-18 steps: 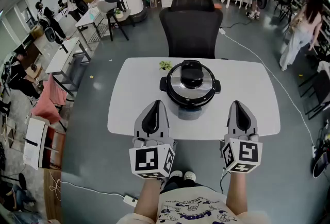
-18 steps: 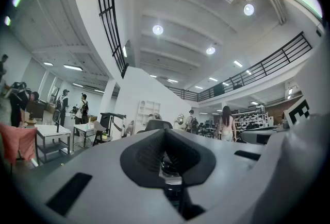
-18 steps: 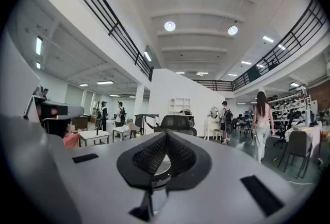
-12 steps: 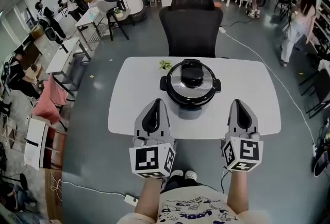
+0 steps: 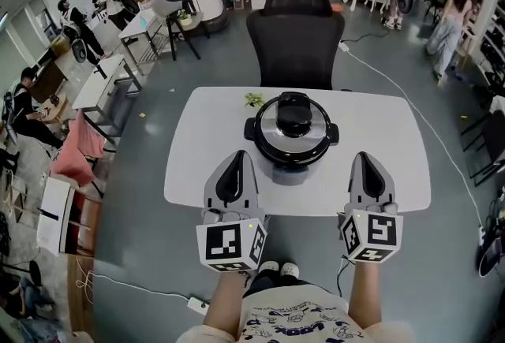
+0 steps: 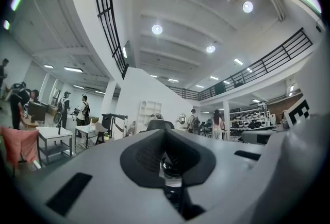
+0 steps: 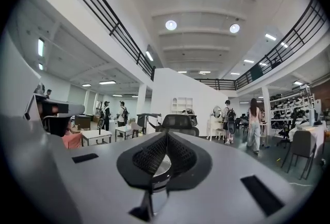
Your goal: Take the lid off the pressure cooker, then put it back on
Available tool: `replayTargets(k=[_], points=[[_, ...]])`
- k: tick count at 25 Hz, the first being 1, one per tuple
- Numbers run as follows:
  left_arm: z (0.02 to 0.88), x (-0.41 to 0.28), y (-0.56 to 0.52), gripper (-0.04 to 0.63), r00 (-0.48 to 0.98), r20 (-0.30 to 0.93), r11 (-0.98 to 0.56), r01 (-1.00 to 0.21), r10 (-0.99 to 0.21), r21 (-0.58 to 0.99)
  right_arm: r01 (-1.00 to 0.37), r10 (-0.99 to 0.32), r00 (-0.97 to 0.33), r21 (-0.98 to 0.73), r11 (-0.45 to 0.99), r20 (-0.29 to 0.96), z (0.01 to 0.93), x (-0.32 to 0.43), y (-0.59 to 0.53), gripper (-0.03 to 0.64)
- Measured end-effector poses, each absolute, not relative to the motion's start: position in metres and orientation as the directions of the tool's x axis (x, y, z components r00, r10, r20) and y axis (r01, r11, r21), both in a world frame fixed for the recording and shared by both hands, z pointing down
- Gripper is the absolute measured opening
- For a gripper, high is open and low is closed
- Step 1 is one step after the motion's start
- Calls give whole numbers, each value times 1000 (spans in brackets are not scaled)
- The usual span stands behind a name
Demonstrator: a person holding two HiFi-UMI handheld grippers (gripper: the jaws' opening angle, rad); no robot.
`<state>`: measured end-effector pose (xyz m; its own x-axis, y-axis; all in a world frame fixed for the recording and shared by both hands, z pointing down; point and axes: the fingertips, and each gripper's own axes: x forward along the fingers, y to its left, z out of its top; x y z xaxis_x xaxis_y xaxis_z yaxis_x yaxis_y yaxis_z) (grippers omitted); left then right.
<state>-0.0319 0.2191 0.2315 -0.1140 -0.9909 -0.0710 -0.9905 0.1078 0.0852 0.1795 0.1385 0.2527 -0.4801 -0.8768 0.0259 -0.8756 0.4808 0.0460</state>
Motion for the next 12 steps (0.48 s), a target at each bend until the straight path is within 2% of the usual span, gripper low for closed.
replayTargets(k=[4, 6, 9, 12], points=[[236, -37, 219, 14, -175, -64, 170, -982, -982, 77, -856, -857, -514, 42, 515, 28, 256, 176, 133, 34], [239, -37, 221, 15, -195, -63, 190, -978, -979, 81, -838, -839, -543, 37, 544, 39, 261, 175, 133, 80], [245, -37, 222, 100, -219, -62, 212, -972, -974, 106, -813, -813, -579, 32, 582, 60, 268, 172, 131, 164], [249, -39, 222, 168, -241, -51, 234, -965, -969, 115, -794, -794, -603, 30, 607, 78, 274, 168, 129, 213]])
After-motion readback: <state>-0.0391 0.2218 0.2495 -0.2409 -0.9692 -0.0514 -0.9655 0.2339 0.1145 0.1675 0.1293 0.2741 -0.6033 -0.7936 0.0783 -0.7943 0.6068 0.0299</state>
